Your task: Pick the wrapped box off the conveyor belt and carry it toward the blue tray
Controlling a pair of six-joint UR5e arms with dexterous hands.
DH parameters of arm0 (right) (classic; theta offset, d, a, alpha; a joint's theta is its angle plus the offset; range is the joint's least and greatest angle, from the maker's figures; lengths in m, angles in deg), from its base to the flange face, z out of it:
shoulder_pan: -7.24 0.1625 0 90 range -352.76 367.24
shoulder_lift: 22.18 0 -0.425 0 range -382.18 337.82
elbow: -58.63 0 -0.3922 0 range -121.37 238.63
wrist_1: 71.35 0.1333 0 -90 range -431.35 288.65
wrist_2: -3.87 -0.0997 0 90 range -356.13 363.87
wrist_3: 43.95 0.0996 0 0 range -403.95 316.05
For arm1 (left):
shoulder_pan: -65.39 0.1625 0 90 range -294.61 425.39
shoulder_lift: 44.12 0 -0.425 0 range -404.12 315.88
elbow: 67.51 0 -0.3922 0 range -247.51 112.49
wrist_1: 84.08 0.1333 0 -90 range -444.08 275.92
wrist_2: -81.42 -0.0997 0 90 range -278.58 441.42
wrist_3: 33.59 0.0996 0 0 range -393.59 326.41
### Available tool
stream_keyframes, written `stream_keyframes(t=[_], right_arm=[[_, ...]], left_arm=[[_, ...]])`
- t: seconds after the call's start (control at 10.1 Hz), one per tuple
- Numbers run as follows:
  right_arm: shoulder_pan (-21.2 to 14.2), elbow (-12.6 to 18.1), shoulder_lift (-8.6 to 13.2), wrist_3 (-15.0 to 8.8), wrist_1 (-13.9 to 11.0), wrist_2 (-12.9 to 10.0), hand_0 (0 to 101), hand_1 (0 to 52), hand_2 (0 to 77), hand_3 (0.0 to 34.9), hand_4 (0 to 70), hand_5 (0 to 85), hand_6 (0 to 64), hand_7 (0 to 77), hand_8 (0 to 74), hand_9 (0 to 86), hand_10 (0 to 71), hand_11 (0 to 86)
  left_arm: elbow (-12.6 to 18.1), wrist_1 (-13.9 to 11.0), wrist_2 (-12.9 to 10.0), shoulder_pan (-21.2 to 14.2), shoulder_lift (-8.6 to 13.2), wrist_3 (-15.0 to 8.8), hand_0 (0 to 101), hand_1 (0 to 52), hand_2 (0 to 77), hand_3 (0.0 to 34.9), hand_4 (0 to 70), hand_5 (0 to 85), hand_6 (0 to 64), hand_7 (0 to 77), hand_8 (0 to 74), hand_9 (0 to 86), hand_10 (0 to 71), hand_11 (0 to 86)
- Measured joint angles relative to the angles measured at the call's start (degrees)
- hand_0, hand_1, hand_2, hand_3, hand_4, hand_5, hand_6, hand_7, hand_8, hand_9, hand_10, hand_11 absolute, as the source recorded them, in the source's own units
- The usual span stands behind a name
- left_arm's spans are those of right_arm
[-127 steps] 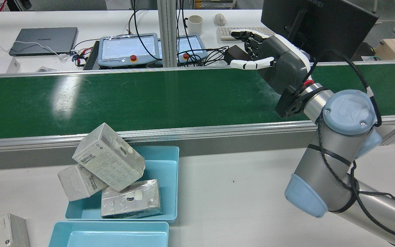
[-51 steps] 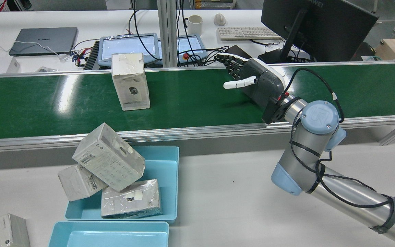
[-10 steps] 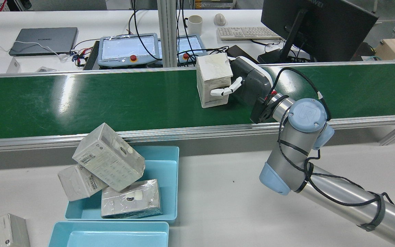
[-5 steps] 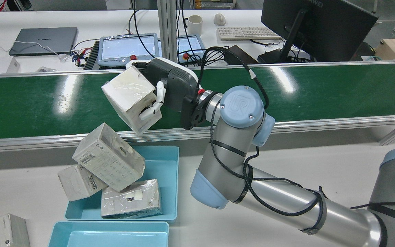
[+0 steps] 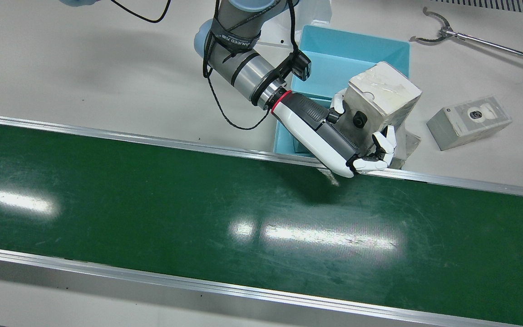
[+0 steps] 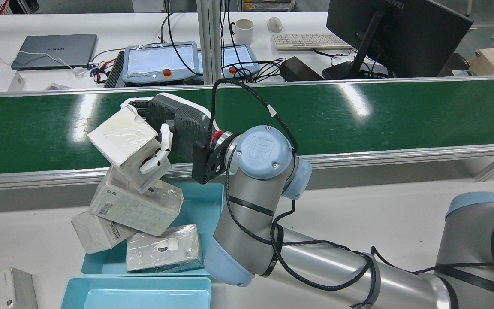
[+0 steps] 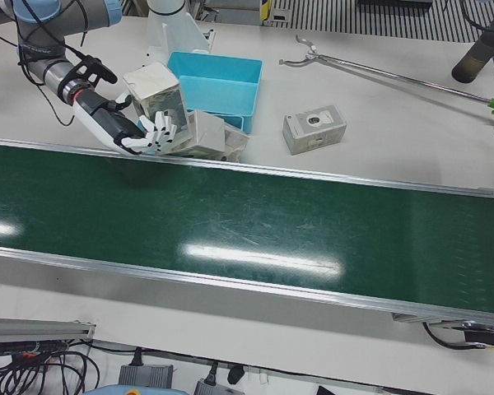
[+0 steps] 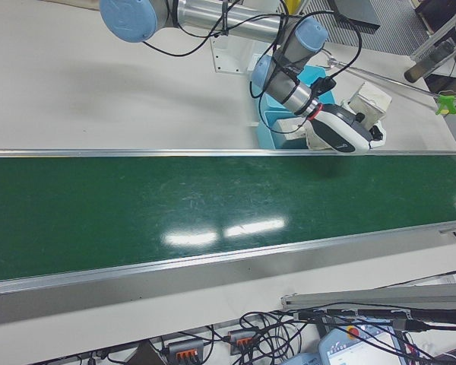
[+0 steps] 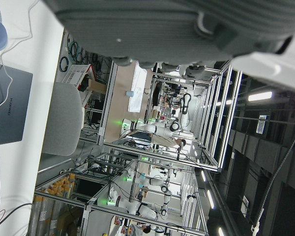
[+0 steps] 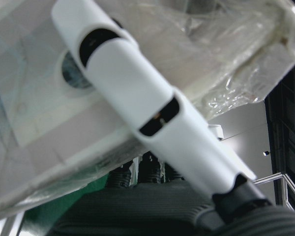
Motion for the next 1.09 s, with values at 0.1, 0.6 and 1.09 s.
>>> stream_keyframes(t=[0.1,0.6,1.09], right_arm=[[-0.7,-1.0,0.9,0.0,0.0,0.3,64,1.1,33.8,0.0,37.1,70.4,49.1,41.5,55.1,42.0,37.6,44.2],[-1.4,-1.7,1.9,-0.3,0.7,1.3,59,1.1,33.8,0.0,27.3,70.4,45.8,42.5,51.3,40.9,23.5,43.1],[-1.3,-0.1,1.4,-0.4,1.1,1.3,60,30.5,31.6,1.5,16.9,17.5,11.4,15.8,6.0,2.2,0.0,1.1]], left_arm=[[0.0,0.0,0.0,0.0,0.0,0.0,0,0.0,1.1,0.0,0.0,1.1,0.5,0.5,0.5,0.5,0.5,0.5],[0.0,0.0,0.0,0.0,0.0,0.0,0,0.0,1.1,0.0,0.0,1.1,0.5,0.5,0.5,0.5,0.5,0.5],[0.0,0.0,0.0,0.0,0.0,0.0,0,0.0,1.1,0.0,0.0,1.1,0.5,0.5,0.5,0.5,0.5,0.5]])
